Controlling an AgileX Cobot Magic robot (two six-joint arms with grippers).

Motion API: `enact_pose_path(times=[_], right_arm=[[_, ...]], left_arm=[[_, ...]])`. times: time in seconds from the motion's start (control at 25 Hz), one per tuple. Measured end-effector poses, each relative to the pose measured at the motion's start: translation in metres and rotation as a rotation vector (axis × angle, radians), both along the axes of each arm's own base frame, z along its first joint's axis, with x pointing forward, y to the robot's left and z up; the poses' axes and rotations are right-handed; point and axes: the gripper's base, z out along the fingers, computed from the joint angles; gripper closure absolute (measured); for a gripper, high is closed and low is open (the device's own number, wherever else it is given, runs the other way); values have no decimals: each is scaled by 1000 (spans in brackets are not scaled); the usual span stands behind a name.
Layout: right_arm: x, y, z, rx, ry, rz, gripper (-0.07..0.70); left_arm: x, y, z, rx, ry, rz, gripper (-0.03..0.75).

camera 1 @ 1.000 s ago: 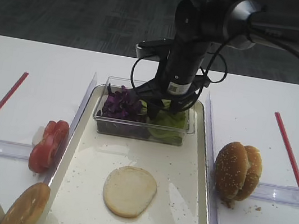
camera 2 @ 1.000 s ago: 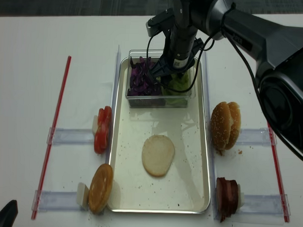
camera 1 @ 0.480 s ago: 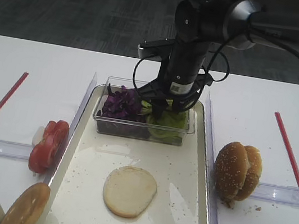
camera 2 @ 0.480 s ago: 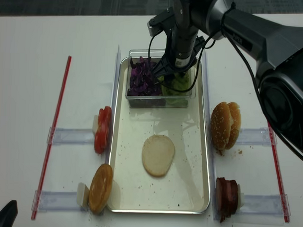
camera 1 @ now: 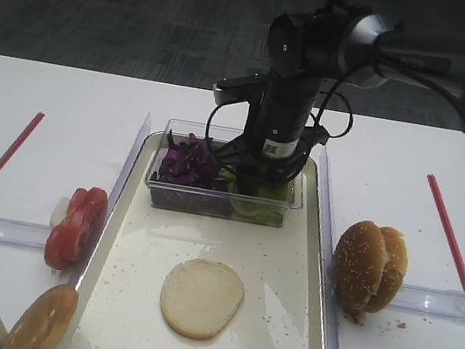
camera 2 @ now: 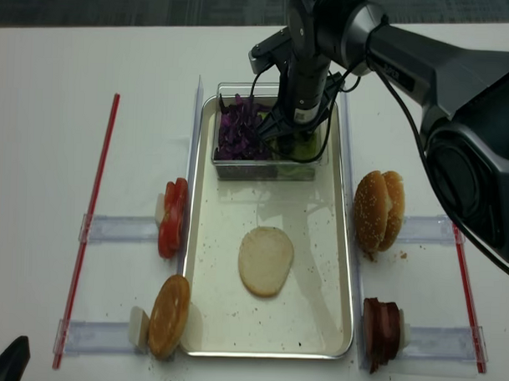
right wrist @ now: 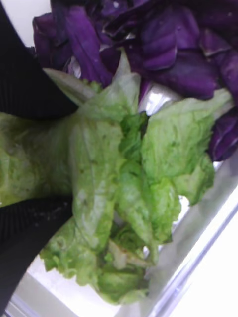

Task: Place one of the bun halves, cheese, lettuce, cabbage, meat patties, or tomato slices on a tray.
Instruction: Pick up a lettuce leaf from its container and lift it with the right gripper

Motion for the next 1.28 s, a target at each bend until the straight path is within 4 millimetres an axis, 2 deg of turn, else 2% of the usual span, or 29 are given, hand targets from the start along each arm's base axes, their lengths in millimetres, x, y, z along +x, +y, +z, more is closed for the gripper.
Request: enact_pose_path(times=[0.48,0.64,0.76,1.12,1.28], right_arm=[[0,0,1,-5,8,1,374],[3,2,12,2,-5,4,383],[6,3,20,10,-19,5,423],[5,1,20,-21,-11,13,535],[5,0,20,-23,-10,14,554]], left_arm=[[0,0,0,0,0,0,296],[0,0,0,0,0,0,296],[0,0,0,0,0,0,296],[0,0,0,0,0,0,296],[0,0,0,0,0,0,296]])
